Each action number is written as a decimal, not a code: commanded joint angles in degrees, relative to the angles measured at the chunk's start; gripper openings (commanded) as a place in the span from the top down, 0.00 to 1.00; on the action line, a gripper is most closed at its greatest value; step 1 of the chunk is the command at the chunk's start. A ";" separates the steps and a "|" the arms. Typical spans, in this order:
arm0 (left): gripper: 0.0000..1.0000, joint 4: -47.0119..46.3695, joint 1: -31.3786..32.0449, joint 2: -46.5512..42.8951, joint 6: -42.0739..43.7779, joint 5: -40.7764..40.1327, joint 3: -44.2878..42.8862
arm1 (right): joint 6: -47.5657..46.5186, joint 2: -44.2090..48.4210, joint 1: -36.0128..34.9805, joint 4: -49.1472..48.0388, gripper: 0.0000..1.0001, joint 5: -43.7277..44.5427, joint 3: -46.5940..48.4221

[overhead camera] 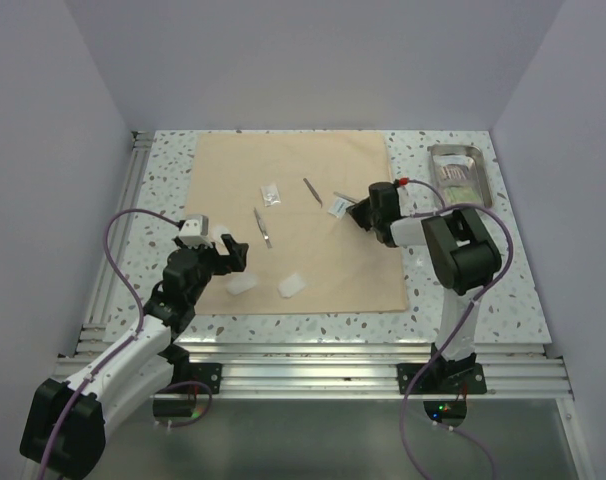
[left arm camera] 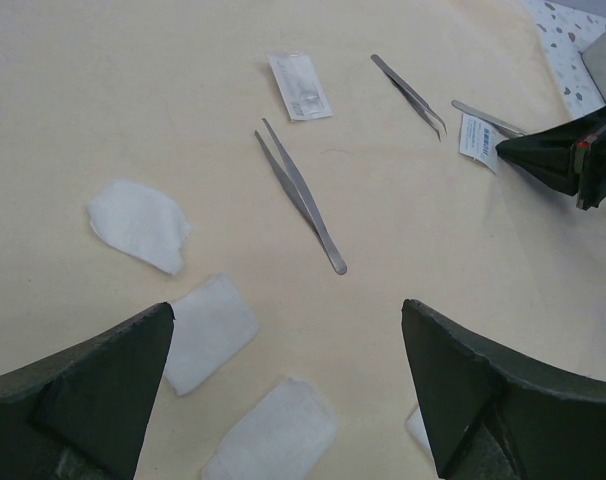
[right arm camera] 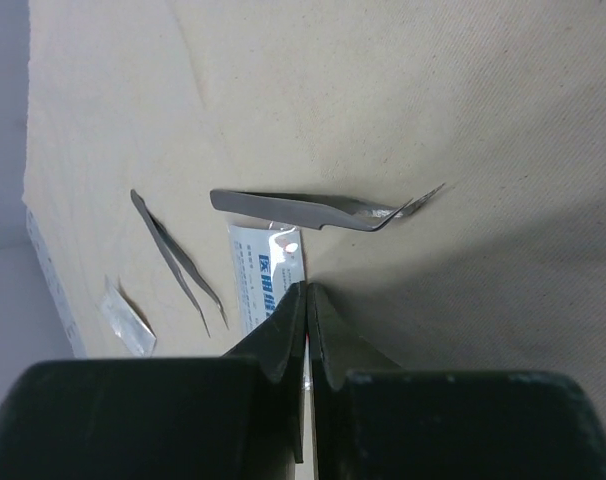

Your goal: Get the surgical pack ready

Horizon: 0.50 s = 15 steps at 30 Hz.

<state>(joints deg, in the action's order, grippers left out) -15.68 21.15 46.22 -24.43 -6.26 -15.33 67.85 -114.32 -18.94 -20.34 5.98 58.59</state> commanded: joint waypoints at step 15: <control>0.02 -0.85 4.87 20.91 1.93 9.68 -16.02 | -16.25 17.03 0.66 10.91 0.89 -6.50 -4.54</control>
<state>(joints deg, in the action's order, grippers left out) -16.08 24.82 63.77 -23.77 -1.10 -24.69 58.15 -100.29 -18.41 -18.98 -0.14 50.63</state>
